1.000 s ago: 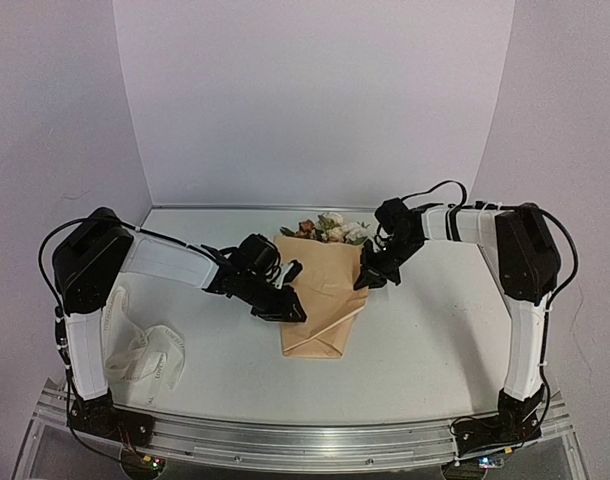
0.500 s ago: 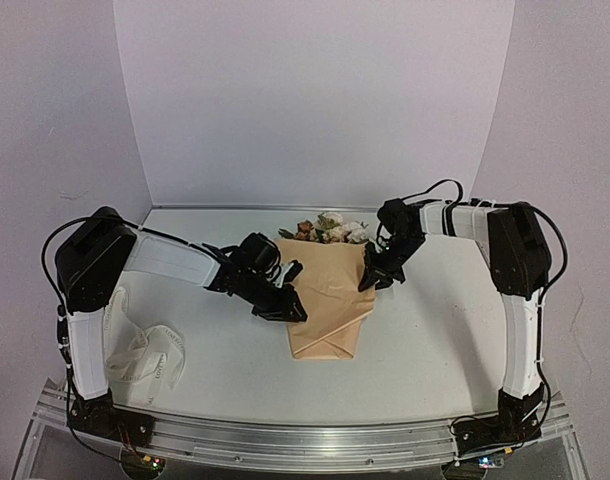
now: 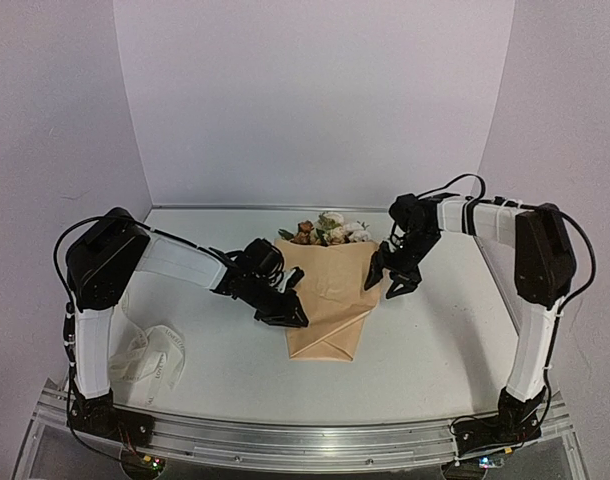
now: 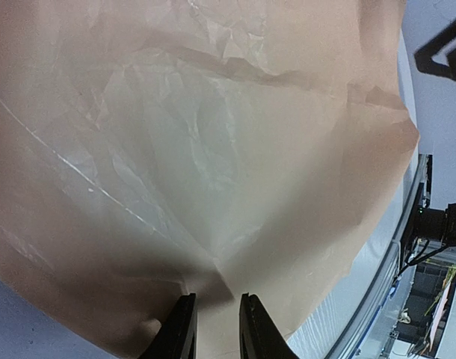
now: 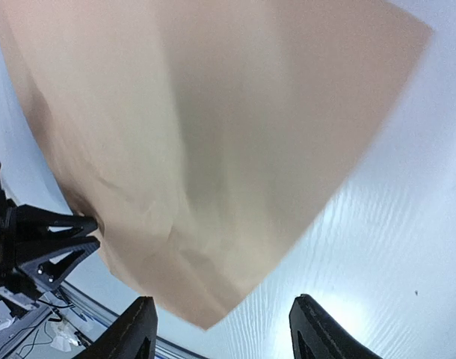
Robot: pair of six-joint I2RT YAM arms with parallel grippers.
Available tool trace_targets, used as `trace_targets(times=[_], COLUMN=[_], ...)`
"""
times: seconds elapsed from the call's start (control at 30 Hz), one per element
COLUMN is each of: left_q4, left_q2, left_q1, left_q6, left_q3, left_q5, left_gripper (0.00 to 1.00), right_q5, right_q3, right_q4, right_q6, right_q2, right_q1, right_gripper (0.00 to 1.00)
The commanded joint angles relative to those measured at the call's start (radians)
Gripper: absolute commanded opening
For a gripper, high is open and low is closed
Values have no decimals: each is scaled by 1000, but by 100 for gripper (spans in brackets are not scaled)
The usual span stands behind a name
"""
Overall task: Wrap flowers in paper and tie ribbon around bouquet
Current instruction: Press the fold line of the folded bouquet.
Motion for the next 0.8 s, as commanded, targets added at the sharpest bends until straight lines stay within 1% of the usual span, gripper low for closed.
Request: trace_targets(times=[0.0,0.13,0.23,0.33,0.4,0.5,0.63,0.77], left_q4=[36,41,41,33,24,16,13,12], left_q2=[6,4,-2,-14,-24,-33,-43,-60], left_q1=[1,0,-1,0,0,0,1,1], left_q6=[-10,-12,-10,0,7,16,18,15], left_q3=[38,38,33,27,26,24,18,3], left_q5=[17,27,31,31,31,30,30,39], left_gripper=[22,22,22,22,22,22,23,23], right_q5=[26,7,-31,-64,-93,-107,-111,-92], right_q3=[-80,-91,-53,-15,-19,-49,-83,-116], right_q4=[-36,-5,35,64,110,185,237,258], right_q6=[38,71,109,137,173,219,254,257], right_q2=[-150,-167,-120,-56,-24,2,34,56], right_q1=[45,107,140,158,160,169,178,180], right_gripper=[60,48,39,33,30,28,25,23])
